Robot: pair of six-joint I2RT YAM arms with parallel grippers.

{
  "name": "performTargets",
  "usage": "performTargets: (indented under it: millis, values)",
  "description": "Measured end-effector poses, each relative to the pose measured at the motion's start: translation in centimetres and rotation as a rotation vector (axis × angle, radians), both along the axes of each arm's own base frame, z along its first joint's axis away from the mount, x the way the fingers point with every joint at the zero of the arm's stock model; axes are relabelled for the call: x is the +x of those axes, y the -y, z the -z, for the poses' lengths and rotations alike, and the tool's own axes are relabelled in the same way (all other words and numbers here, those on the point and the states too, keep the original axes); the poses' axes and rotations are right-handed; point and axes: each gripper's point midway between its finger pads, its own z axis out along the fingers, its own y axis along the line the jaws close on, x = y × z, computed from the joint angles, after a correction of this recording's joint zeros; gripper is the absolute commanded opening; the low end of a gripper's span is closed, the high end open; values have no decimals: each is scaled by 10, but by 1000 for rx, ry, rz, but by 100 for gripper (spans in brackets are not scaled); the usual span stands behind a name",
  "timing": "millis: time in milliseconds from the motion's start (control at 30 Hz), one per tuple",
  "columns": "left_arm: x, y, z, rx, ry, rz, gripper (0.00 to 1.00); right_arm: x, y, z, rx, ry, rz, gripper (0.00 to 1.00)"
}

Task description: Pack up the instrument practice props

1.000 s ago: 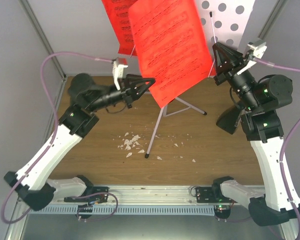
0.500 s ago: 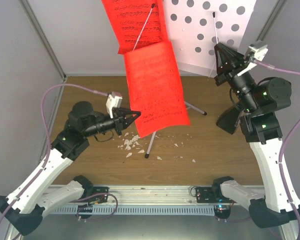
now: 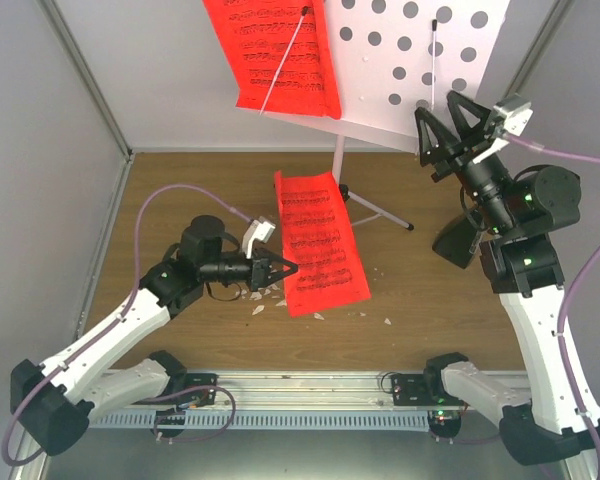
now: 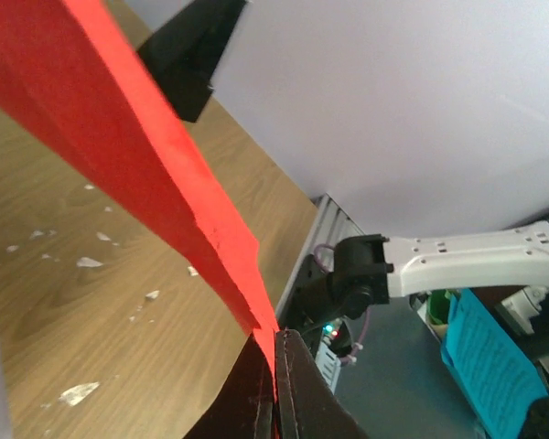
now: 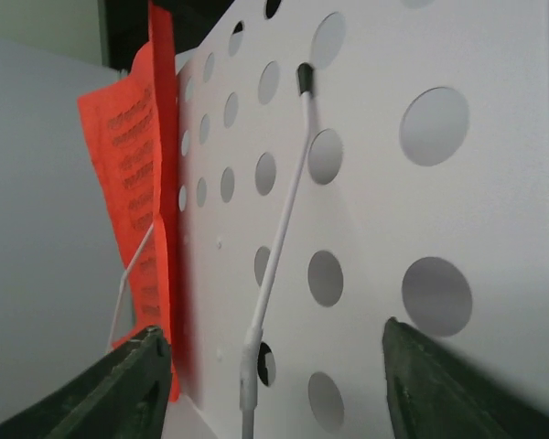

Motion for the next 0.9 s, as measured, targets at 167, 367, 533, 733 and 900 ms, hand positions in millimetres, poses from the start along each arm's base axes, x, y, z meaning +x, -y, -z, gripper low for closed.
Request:
performTargets:
  millis: [167,367,533,733,900]
  values:
    - [-17,25,2,-4,9,82,0,-8,-4,13,-22,-10,-30,94]
    - [-37,74,20,31,-18,197,0,-28,-8,31,-64,0,-73,100]
    - [-51,123,15,18,3,294,0,-49,-5,38,-87,27,-74,100]
    - [-48,175,-6,-39,72,364,0,-66,4,44,-105,33,-31,100]
    - [-31,199,14,-9,58,344,0,-71,13,52,-103,16,14,100]
